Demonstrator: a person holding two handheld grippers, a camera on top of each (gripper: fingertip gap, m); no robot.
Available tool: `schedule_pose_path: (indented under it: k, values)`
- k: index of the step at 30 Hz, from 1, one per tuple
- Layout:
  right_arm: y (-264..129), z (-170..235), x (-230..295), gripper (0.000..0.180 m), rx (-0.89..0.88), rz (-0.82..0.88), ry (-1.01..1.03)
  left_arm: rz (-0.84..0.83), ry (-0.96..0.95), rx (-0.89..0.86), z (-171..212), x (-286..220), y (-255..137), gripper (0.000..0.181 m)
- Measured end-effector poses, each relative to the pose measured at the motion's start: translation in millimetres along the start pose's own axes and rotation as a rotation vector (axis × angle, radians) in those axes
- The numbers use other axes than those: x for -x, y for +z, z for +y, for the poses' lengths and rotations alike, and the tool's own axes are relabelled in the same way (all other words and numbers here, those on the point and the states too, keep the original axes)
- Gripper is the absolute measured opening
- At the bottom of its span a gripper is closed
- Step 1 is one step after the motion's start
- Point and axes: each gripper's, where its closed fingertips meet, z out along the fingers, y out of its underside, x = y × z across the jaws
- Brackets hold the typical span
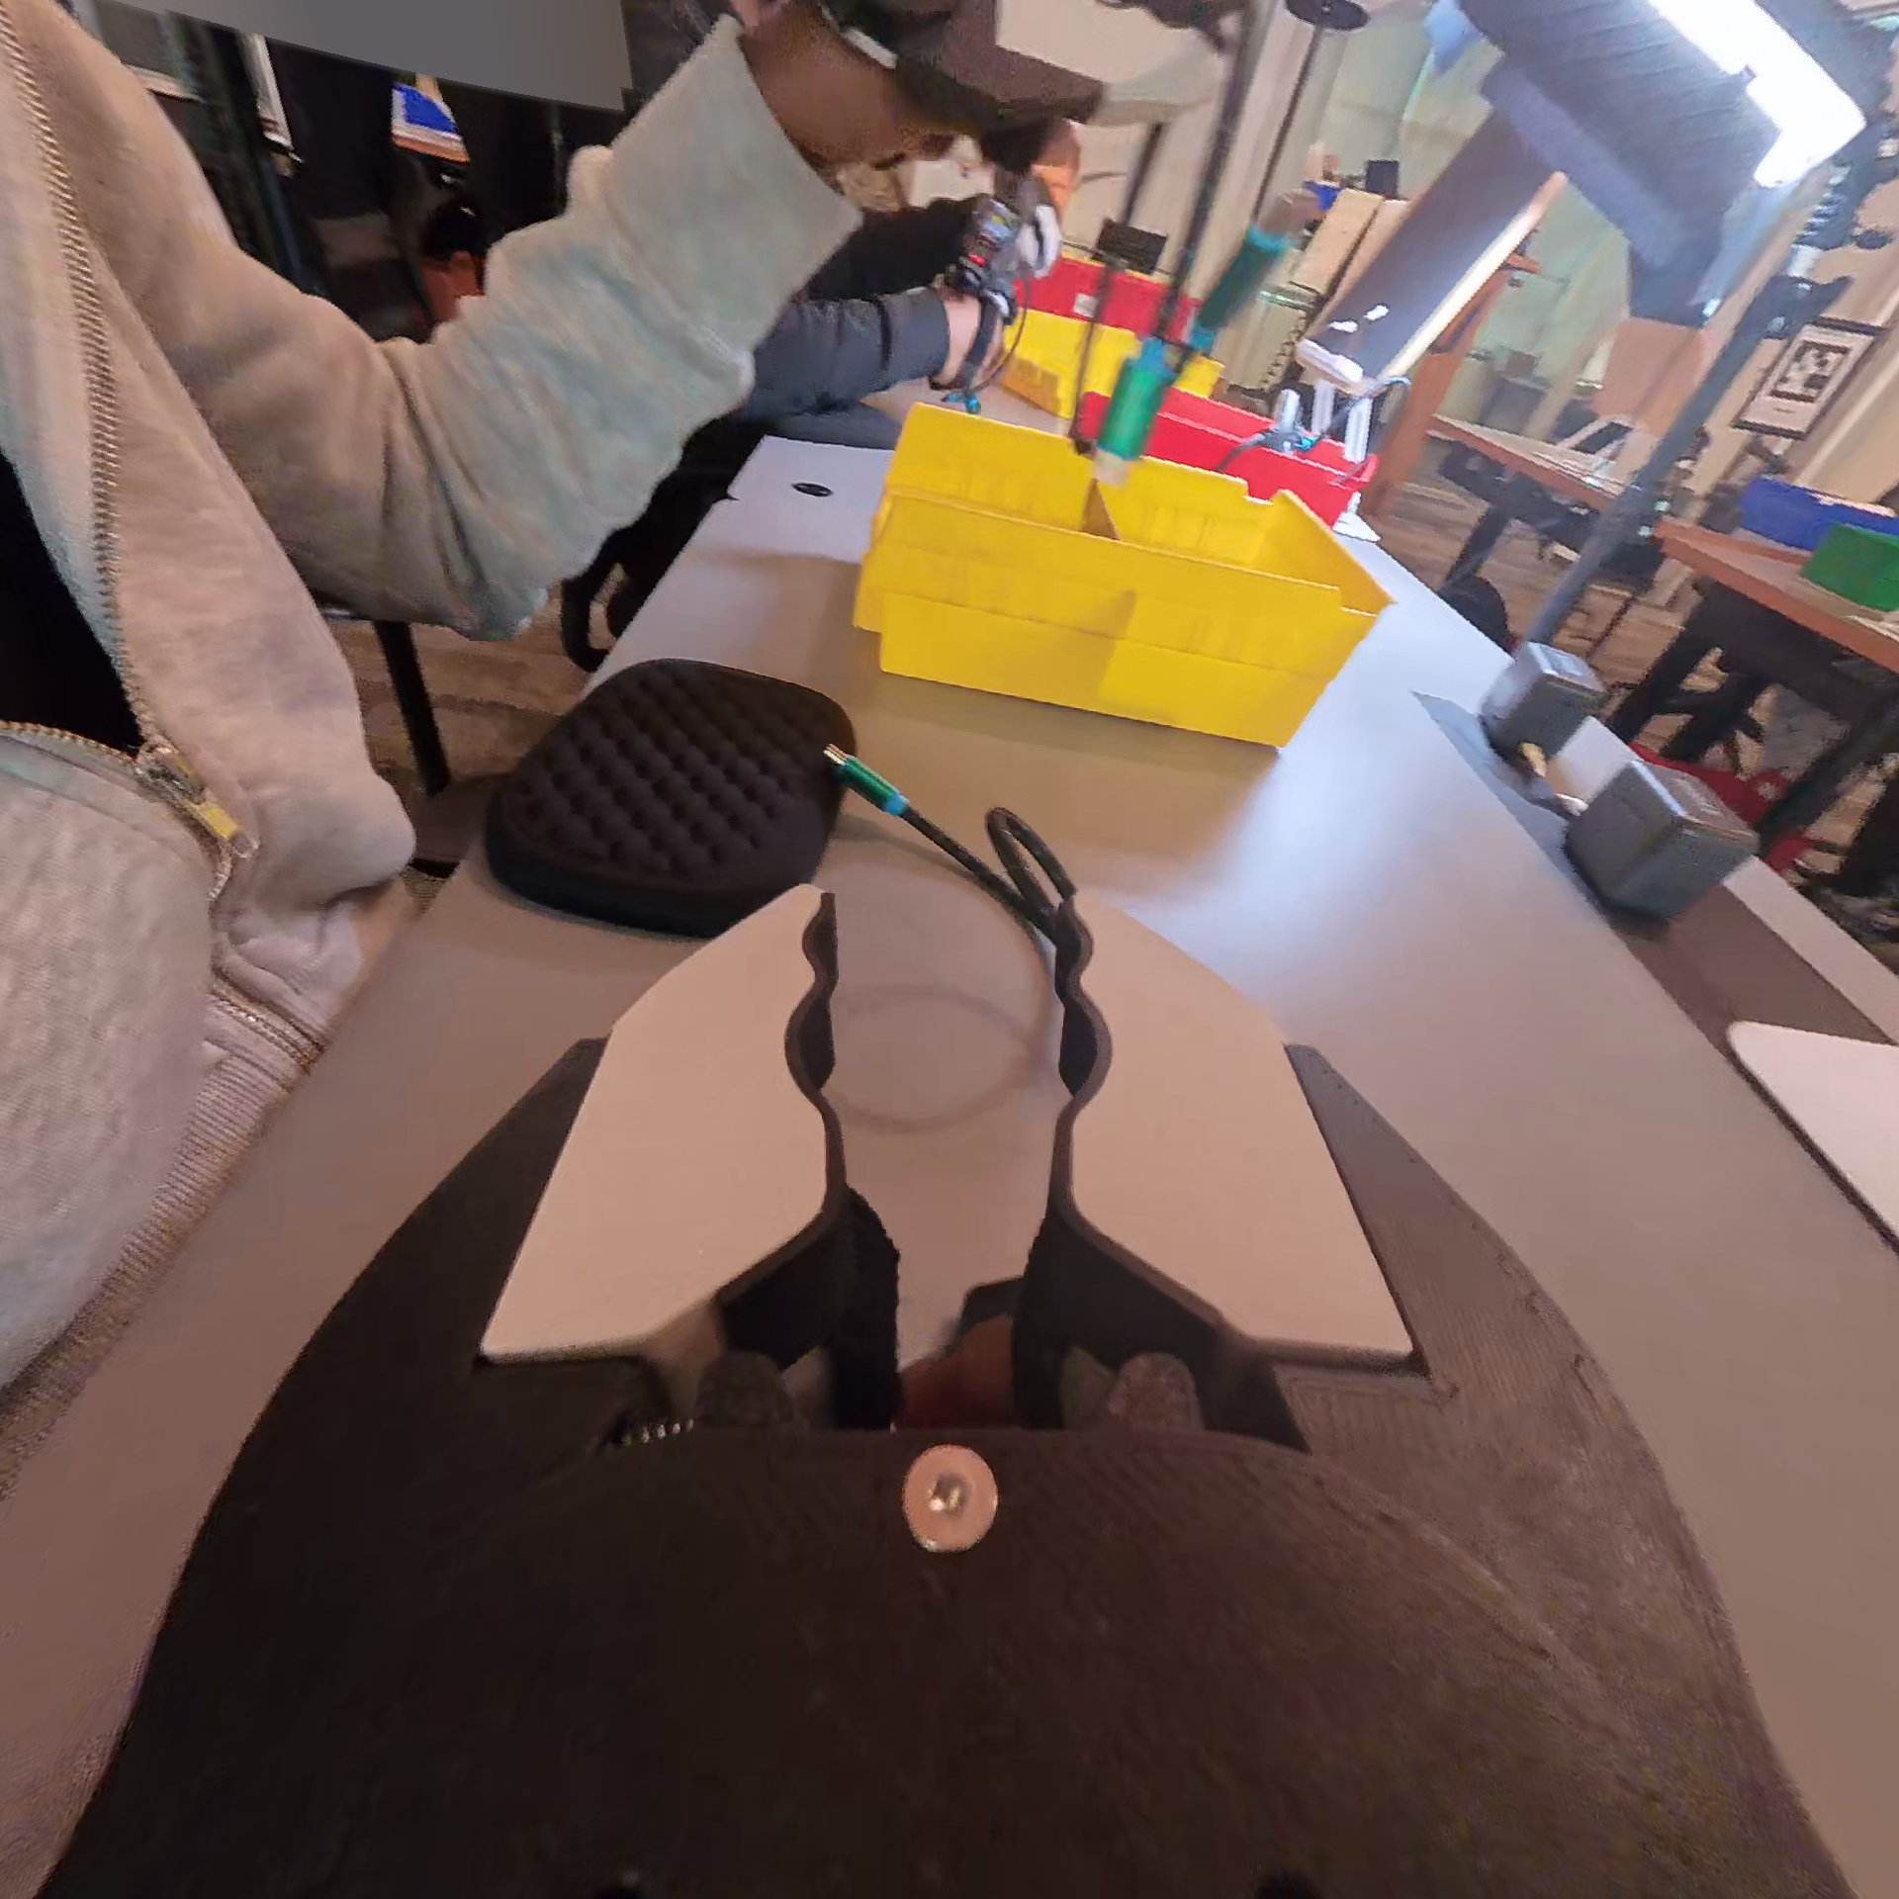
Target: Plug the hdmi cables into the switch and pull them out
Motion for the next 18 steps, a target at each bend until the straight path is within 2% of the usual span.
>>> schedule_pose_path:
  k: [4, 9, 13, 18]
  values:
    - [10.8, -4.2, 10.0, 0.051, -0.036, -0.02, 0.006, 0.121, 0.08, -0.187, -77.4, -64.1, 2.9, 0.007]
    - [-0.4, -12.3, -15.7, 0.057, -0.098, 0.144, 0.013, 0.229, 0.142, -0.388, -151.1, -143.3, -3.3, 0.005]
    - [-21.9, -18.1, -37.9, 0.053, -0.157, 0.246, 0.04, 0.22, 0.183, -0.454, -178.5, -176.0, -7.3, 0.006]
    - [-28.6, -6.4, -46.1, 0.051, -0.112, 0.238, 0.086, 0.257, 0.166, -0.483, -180.8, -189.6, -9.3, 0.007]
